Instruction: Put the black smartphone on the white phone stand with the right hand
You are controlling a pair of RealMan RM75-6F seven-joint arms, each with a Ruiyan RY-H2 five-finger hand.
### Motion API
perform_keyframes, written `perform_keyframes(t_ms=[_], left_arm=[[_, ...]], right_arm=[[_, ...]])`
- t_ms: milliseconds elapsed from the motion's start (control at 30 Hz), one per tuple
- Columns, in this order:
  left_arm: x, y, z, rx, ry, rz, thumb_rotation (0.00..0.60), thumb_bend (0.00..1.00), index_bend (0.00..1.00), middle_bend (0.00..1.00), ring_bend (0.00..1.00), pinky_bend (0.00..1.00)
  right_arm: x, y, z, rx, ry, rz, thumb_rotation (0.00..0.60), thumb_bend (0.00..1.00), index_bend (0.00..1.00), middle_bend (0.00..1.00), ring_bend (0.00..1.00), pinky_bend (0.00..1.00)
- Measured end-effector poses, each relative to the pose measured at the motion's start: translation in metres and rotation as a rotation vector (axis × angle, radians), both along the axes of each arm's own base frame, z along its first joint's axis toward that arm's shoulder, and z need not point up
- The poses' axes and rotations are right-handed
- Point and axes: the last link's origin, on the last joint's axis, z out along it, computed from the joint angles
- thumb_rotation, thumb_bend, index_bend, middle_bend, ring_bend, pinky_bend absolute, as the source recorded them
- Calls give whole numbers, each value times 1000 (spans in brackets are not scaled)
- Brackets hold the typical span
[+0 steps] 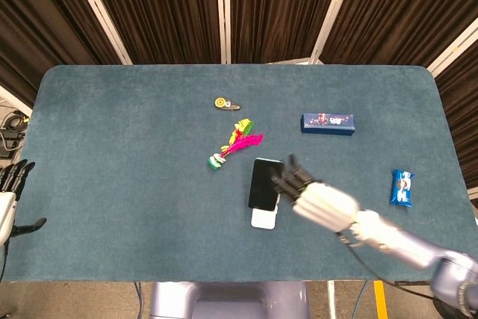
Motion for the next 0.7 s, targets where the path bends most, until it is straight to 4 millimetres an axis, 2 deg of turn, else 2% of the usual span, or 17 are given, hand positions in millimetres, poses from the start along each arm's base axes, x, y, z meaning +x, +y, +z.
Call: perform_keyframes(t_ms=[100,133,200,333,433,700], left_arm=[[4,-4,1,8,-1,-18,600,0,0,0,0,0],[5,-6,2,11,-2,-25,600,0,0,0,0,0],[7,-8,3,15,-5,-37,600,0,0,0,0,0],[10,-14,5,18,-15,-57,600,0,0,0,0,0],[12,-16,6,19,-20,-68,600,0,0,0,0,0],[15,-24,11,29,-25,-90,600,0,0,0,0,0]], right_arm=[[-26,4,19,25,-171,-147,600,61,69,44,39,68],[-41,7,26,35,-250,-239,600,20,37,19,15,28],[-57,13,30,41,-324,-335,600,0,5,0,0,1],[-100,41,35,38,-481,-590,600,0,0,0,0,0],[-115,60,31,53,-551,-697,600,0,0,0,0,0],[-135,93,22,35,-667,-801,600,0,0,0,0,0]])
